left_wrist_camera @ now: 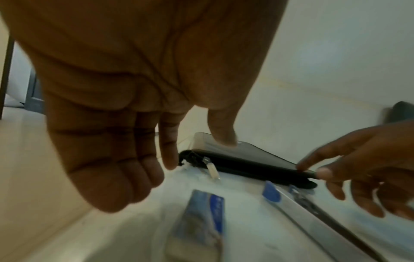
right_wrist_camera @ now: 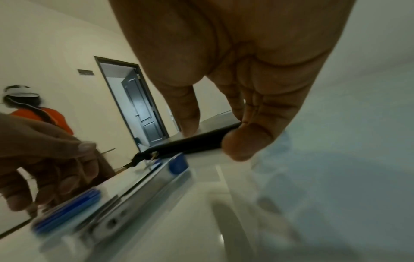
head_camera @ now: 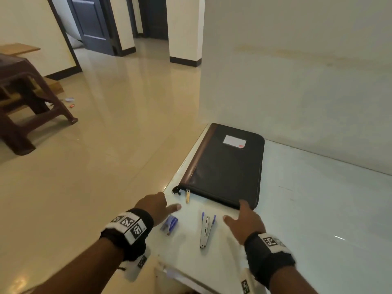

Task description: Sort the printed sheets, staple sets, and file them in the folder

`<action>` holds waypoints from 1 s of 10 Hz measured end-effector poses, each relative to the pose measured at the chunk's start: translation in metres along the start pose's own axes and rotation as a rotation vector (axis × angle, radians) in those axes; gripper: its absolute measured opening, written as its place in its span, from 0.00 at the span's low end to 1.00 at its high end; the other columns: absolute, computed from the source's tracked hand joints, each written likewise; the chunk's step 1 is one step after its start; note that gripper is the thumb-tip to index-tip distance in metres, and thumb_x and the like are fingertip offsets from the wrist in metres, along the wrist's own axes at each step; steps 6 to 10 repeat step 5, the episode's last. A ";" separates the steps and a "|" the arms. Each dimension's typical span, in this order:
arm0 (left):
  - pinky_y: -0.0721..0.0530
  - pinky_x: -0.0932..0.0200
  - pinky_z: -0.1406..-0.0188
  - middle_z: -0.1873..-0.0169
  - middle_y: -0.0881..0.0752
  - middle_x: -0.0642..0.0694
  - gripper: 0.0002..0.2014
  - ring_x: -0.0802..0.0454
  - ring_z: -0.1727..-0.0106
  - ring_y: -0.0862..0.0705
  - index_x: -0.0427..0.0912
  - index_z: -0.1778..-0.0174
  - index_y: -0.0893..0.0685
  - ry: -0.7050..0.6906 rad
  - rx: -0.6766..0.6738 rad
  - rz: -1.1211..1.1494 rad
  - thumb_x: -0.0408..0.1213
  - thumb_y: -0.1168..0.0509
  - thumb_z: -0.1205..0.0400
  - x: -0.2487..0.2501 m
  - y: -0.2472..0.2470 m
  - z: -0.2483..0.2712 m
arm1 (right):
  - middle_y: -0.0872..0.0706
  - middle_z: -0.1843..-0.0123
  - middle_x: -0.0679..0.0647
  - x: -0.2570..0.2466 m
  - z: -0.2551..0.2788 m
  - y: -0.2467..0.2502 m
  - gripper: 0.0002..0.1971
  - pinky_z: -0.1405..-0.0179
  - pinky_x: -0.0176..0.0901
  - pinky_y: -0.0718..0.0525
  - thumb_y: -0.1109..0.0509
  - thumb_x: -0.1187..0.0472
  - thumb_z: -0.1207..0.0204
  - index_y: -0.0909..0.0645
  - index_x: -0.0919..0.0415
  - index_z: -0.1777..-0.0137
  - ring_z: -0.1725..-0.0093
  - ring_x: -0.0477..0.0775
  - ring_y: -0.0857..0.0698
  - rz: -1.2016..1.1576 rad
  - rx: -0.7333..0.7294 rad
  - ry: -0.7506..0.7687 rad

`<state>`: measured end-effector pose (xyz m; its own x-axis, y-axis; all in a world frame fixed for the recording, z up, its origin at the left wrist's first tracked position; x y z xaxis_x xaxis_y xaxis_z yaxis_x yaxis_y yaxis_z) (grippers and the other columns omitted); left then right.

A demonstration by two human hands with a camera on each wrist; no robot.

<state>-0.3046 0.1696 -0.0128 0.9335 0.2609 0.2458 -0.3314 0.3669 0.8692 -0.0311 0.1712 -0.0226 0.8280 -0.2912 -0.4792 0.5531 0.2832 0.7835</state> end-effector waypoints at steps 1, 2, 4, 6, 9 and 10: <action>0.20 0.59 0.48 0.47 0.17 0.49 0.28 0.52 0.50 0.18 0.45 0.40 0.27 0.007 -0.075 -0.043 0.61 0.31 0.26 0.000 -0.034 0.026 | 0.22 0.26 0.55 -0.022 0.016 -0.040 0.45 0.32 0.46 0.22 0.27 0.45 0.25 0.50 0.51 0.15 0.30 0.57 0.21 0.026 -0.104 0.069; 0.22 0.61 0.54 0.50 0.16 0.47 0.17 0.49 0.51 0.17 0.44 0.41 0.27 0.000 0.007 0.014 0.51 0.36 0.19 0.013 -0.050 0.030 | 0.22 0.29 0.54 -0.030 0.022 -0.069 0.46 0.38 0.47 0.15 0.23 0.46 0.29 0.47 0.50 0.17 0.36 0.56 0.17 0.051 -0.174 0.071; 0.19 0.61 0.48 0.47 0.15 0.46 0.20 0.51 0.48 0.16 0.44 0.41 0.26 -0.046 0.026 0.053 0.50 0.30 0.22 0.054 -0.046 0.018 | 0.20 0.28 0.54 -0.034 0.013 -0.056 0.45 0.36 0.43 0.19 0.24 0.48 0.27 0.48 0.53 0.17 0.33 0.55 0.18 -0.037 -0.108 0.074; 0.20 0.61 0.48 0.45 0.16 0.47 0.25 0.51 0.46 0.16 0.45 0.38 0.27 -0.062 0.028 0.040 0.53 0.28 0.24 0.057 -0.031 0.024 | 0.16 0.32 0.53 -0.027 0.012 -0.047 0.44 0.34 0.47 0.17 0.27 0.46 0.25 0.51 0.48 0.15 0.38 0.54 0.14 -0.155 -0.128 0.087; 0.20 0.61 0.48 0.45 0.16 0.47 0.25 0.51 0.46 0.16 0.45 0.38 0.27 -0.062 0.028 0.040 0.53 0.28 0.24 0.057 -0.031 0.024 | 0.16 0.32 0.53 -0.027 0.012 -0.047 0.44 0.34 0.47 0.17 0.27 0.46 0.25 0.51 0.48 0.15 0.38 0.54 0.14 -0.155 -0.128 0.087; 0.20 0.61 0.48 0.45 0.16 0.47 0.25 0.51 0.46 0.16 0.45 0.38 0.27 -0.062 0.028 0.040 0.53 0.28 0.24 0.057 -0.031 0.024 | 0.16 0.32 0.53 -0.027 0.012 -0.047 0.44 0.34 0.47 0.17 0.27 0.46 0.25 0.51 0.48 0.15 0.38 0.54 0.14 -0.155 -0.128 0.087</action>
Point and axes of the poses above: each hand's wrist, its own z-axis away from the middle knuckle, its own y-axis out of the back of the hand, x = y × z, the point moved 9 cm from there along -z, towards the middle knuckle
